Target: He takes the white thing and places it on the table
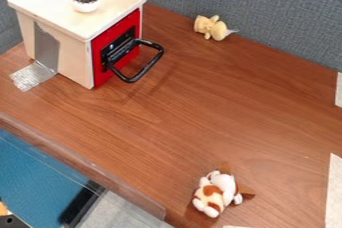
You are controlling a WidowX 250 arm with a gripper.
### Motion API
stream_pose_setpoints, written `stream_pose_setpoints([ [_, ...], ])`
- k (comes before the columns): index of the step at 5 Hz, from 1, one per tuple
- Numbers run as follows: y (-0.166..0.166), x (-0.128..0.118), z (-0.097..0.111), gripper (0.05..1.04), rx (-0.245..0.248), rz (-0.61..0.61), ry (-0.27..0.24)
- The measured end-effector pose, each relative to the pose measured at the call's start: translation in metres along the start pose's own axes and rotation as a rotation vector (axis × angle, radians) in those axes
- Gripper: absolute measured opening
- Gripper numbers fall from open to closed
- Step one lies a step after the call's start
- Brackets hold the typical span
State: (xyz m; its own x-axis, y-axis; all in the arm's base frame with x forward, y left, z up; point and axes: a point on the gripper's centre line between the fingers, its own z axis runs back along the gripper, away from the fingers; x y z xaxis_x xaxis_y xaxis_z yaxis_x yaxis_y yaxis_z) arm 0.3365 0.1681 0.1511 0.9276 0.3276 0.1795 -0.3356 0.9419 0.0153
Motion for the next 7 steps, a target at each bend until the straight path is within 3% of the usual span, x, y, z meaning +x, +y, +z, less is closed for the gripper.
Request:
stream_pose_setpoints([
  [2, 0.004, 0.0, -0.024, 0.948, 0.012, 0.016, 0.06],
  [4, 0.003, 0.0, -0.024, 0.354, 0.015, 0.012, 0.059],
  [5, 0.002, 0.0, -0.024, 0.217, 0.013, 0.014, 0.059],
  [6, -0.011, 0.002, -0.024, 0.215, -0.014, -0.001, 0.056],
  [7, -0.047, 0.021, -0.004, 0.215, -0.058, -0.068, -0.007],
])
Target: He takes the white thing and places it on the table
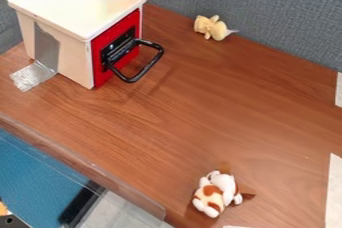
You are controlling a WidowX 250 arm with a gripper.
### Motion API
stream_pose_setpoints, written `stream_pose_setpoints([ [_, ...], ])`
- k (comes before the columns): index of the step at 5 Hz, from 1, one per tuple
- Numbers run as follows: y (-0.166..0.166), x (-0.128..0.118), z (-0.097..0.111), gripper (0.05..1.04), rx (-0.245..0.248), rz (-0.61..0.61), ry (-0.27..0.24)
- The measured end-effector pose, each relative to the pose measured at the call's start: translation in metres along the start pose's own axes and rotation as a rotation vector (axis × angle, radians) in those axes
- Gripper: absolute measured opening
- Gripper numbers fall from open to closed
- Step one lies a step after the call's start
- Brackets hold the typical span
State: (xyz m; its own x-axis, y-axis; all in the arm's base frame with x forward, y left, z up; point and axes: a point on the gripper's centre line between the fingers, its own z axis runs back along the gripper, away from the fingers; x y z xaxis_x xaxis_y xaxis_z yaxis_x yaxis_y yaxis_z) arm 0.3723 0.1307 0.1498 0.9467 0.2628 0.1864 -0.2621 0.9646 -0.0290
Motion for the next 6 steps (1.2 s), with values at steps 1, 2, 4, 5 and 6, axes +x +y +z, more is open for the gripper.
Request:
stream_pose_setpoints([
  [1, -0.057, 0.019, -0.008, 0.215, -0.061, -0.122, 0.001],
  [2, -0.102, 0.033, -0.024, 0.215, -0.08, -0.199, 0.024],
  [4, -0.161, 0.036, -0.081, 0.215, -0.03, -0.305, 0.073],
  [5, -0.167, 0.031, -0.1, 0.215, 0.012, -0.313, 0.07],
  [6, -0.163, 0.023, -0.124, 0.215, 0.035, -0.305, 0.103],
])
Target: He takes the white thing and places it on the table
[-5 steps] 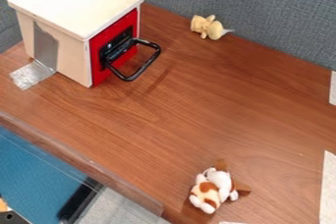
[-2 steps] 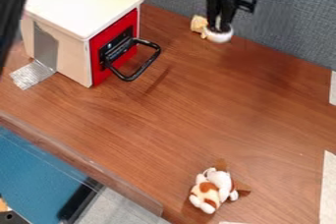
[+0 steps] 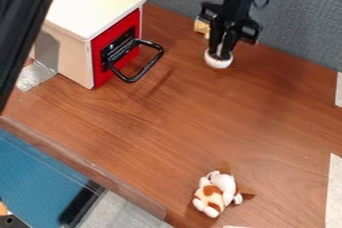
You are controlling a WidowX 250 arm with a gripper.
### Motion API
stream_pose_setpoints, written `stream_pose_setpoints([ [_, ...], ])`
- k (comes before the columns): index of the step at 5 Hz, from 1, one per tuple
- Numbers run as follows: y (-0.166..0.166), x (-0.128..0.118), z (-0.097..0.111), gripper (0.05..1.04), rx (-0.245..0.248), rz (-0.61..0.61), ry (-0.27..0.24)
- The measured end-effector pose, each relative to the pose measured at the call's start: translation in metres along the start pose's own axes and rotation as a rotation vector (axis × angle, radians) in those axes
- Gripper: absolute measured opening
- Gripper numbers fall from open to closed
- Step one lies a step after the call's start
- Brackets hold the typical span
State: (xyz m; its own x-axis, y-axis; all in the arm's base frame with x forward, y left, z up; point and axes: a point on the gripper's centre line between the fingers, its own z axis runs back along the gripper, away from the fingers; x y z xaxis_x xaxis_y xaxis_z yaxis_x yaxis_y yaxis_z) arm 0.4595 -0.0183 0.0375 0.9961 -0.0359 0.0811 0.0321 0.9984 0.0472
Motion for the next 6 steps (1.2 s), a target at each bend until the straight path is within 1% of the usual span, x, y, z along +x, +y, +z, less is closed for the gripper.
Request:
stream_pose_setpoints([
  [1, 0.0, -0.007, -0.015, 0.215, 0.003, 0.011, 0.018],
  [2, 0.0, -0.008, -0.018, 0.256, 0.004, 0.013, 0.018],
  [3, -0.002, -0.014, -0.02, 0.532, -0.007, 0.027, 0.016],
  [4, -0.002, -0.019, -0.013, 0.836, 0.009, 0.038, 0.023],
  [5, -0.009, -0.015, 0.035, 1.011, -0.002, 0.05, -0.066],
  [6, -0.012, -0.02, 0.056, 1.008, -0.004, 0.058, -0.086],
])
